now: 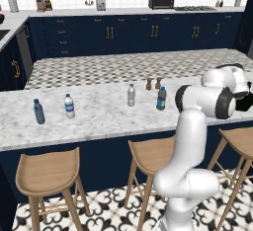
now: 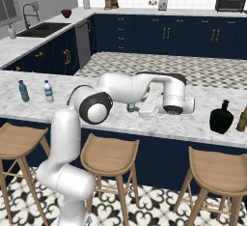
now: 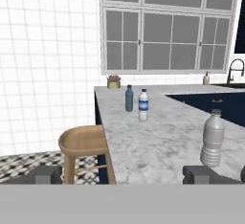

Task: Move the plastic bottles in the middle to the plastics group, and the glass bottles in the middle to the glass group.

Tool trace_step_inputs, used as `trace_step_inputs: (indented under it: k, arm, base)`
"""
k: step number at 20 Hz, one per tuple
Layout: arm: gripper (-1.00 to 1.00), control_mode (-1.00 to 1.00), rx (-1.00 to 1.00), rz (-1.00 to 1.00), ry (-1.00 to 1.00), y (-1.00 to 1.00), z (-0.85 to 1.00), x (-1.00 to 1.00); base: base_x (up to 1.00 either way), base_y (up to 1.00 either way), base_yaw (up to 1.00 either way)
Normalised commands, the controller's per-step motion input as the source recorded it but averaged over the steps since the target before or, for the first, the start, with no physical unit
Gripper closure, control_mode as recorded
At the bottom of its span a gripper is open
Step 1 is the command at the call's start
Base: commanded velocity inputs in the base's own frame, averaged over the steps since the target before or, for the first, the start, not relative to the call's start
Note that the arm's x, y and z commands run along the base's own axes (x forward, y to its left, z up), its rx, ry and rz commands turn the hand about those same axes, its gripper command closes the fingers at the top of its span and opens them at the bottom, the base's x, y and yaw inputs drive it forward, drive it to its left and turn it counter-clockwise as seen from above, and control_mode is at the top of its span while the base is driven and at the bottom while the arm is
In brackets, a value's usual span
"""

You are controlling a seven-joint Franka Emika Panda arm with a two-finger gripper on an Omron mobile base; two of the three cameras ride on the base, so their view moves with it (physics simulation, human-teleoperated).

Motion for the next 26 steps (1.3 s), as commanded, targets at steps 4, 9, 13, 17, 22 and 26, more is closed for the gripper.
trace_step_inputs:
  k: [4,9,13,17,22,26]
  arm:
    - [-1.0,-1.0,-0.01,-0.02,-0.02,0.33,-0.11,0.26]
    - [-1.0,-1.0,-0.05,-0.04,-0.01,0.41,-0.09,0.26]
    - [-1.0,-1.0,-0.05,-0.06,0.0,0.32,-0.17,0.16]
    - [-1.0,-1.0,-0.05,-0.06,0.0,0.19,-0.16,0.17]
    - [-1.0,-1.0,-0.02,-0.06,0.0,0.03,-0.15,0.17]
    - [-1.0,-1.0,-0.02,-0.04,0.0,0.0,-0.16,0.17]
  base:
    - [0.0,0.0,0.0]
    - [0.0,0.0,0.0]
    - [0.0,0.0,0.0]
    - [0.0,0.0,0.0]
    - [0.0,0.0,0.0]
    - [0.0,0.0,0.0]
